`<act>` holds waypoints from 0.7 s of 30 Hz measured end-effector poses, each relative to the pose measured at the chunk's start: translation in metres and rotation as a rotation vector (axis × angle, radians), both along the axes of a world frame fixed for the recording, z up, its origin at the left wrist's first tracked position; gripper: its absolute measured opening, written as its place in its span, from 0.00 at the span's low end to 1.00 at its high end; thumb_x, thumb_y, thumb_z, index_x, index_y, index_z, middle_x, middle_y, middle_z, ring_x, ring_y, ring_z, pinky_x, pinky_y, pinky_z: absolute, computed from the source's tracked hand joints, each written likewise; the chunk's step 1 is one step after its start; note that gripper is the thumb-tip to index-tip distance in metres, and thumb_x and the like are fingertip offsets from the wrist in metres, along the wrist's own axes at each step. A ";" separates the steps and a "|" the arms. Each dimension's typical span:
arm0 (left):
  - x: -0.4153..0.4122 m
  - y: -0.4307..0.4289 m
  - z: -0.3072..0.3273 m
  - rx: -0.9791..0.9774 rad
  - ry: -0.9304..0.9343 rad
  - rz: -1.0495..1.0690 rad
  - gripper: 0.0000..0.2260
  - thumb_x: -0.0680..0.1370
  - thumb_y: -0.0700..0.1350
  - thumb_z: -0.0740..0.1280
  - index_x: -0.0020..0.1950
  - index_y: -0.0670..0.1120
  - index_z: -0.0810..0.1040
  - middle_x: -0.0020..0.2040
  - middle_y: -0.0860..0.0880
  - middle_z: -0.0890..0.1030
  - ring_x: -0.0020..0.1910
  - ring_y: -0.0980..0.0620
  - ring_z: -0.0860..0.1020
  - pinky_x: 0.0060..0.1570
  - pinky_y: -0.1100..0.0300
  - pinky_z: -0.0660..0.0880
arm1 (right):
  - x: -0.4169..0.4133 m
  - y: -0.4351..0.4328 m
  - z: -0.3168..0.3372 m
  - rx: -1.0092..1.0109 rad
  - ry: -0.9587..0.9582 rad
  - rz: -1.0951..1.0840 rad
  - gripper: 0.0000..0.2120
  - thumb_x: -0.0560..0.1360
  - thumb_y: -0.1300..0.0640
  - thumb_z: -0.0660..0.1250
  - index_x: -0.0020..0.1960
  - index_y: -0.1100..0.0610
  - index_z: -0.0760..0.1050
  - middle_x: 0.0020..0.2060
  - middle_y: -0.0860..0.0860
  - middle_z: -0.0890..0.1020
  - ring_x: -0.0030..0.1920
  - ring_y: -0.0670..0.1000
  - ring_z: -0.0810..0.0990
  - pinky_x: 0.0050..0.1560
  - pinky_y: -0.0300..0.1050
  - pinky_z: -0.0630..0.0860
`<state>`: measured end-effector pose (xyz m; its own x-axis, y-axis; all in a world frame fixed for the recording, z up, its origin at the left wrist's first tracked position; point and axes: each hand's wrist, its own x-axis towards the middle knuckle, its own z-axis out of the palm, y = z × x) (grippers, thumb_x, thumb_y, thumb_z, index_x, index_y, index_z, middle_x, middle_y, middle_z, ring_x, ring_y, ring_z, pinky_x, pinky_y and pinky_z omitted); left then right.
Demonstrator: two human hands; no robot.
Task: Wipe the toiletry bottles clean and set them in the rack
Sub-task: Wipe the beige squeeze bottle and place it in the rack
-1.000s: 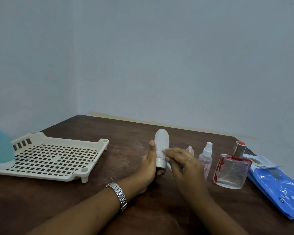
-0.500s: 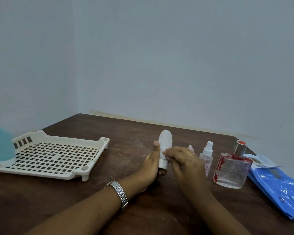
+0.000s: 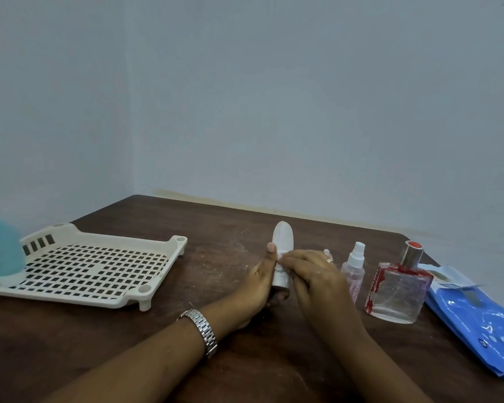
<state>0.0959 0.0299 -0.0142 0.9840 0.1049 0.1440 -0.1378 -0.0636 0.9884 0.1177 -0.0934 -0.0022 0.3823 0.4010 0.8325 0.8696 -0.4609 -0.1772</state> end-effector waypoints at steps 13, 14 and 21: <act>0.003 0.000 0.002 -0.077 -0.009 0.103 0.27 0.79 0.63 0.44 0.45 0.48 0.76 0.35 0.49 0.81 0.33 0.56 0.79 0.33 0.68 0.76 | -0.008 -0.007 0.003 -0.109 -0.046 0.087 0.07 0.74 0.58 0.63 0.51 0.49 0.71 0.41 0.47 0.80 0.43 0.44 0.77 0.40 0.41 0.77; 0.003 -0.001 0.001 -0.056 -0.015 0.109 0.26 0.79 0.61 0.44 0.43 0.48 0.76 0.33 0.51 0.80 0.32 0.59 0.79 0.32 0.69 0.75 | -0.008 -0.006 0.003 -0.098 -0.045 0.075 0.08 0.74 0.59 0.65 0.50 0.48 0.69 0.41 0.48 0.80 0.42 0.44 0.77 0.39 0.40 0.77; 0.000 -0.011 -0.002 0.024 -0.025 0.042 0.30 0.79 0.62 0.44 0.53 0.42 0.75 0.30 0.50 0.75 0.25 0.59 0.72 0.28 0.68 0.69 | 0.001 -0.006 0.007 0.125 0.033 0.015 0.16 0.73 0.61 0.69 0.49 0.46 0.64 0.43 0.44 0.81 0.44 0.47 0.80 0.43 0.41 0.76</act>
